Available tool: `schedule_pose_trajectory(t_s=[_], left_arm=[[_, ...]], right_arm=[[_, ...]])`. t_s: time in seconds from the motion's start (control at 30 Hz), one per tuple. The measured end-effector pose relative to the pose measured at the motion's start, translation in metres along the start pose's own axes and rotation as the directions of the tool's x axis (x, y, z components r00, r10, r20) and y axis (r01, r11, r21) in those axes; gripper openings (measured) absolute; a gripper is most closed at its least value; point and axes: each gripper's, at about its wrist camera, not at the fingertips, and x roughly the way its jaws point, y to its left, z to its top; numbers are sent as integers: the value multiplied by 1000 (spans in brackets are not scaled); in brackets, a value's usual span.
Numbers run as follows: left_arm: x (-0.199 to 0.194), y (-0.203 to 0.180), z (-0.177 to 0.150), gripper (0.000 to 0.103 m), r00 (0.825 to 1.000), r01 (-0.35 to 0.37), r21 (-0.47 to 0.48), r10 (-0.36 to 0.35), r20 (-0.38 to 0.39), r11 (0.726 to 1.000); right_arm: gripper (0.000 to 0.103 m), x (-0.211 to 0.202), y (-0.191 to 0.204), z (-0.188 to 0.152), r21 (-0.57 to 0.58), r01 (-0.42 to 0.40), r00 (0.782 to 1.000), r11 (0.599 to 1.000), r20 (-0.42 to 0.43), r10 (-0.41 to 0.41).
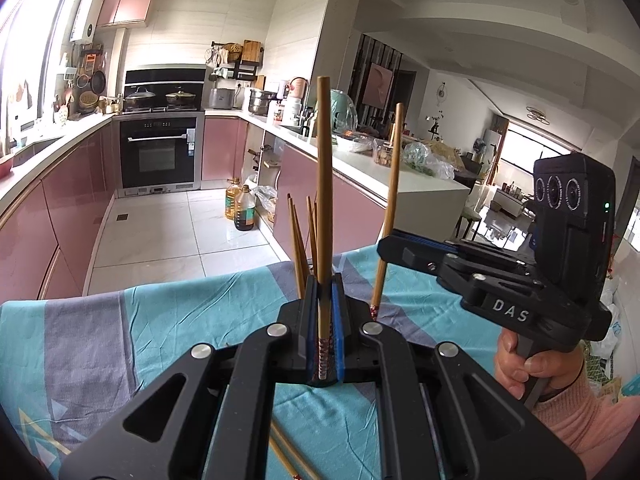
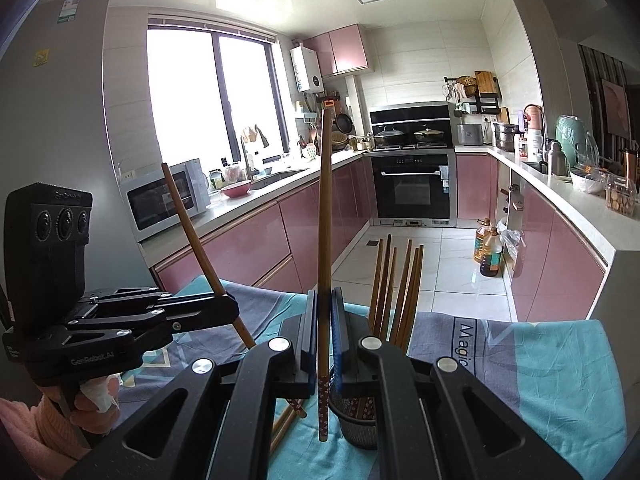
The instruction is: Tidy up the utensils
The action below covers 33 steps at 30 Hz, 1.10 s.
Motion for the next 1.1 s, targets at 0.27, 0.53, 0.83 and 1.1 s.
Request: schedule_pose_trajectory(t_s=[0.27,0.53,0.83,1.1], left_arm=[[-3,-6,6,7,1000,7,9,-7,20,1000],[-4,-6,13,7,999,16,15,-16,32,1000],[-1,-11,17,7,999,11,21,-11,42,1000],[1,-11,18,7,999,2,23,-3,37,1000]], right_arm=[[6,1,-1,0,-6,8,1000,1000,2,-8],[6,5,-2,5,-4,20,1000,1000,9,-19],[6,6,-8,7,7,34,999,999,12,-34],[5,13,-17,8,33,54,998,998,14,-54]])
